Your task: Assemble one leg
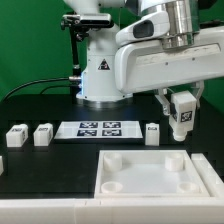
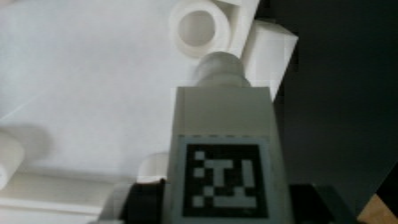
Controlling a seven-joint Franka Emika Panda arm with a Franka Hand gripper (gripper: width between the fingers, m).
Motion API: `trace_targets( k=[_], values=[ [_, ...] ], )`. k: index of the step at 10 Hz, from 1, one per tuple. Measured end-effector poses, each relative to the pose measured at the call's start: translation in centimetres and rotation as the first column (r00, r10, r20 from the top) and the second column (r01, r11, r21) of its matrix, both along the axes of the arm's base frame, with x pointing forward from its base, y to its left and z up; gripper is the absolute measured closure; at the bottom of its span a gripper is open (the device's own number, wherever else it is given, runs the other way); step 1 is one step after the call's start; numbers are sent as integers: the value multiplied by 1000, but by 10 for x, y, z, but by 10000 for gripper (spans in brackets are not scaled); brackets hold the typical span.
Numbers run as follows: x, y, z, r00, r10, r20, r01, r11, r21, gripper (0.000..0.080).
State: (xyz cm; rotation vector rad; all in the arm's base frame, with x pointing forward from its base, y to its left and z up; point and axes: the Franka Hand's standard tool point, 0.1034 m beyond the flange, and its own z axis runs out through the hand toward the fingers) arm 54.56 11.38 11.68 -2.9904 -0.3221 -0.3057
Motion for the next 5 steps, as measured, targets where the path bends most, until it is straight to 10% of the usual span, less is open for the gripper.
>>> trace_targets(
  k=[5],
  values=[
    [53, -2, 7, 995, 15, 98, -16, 1000, 10, 508]
  ],
)
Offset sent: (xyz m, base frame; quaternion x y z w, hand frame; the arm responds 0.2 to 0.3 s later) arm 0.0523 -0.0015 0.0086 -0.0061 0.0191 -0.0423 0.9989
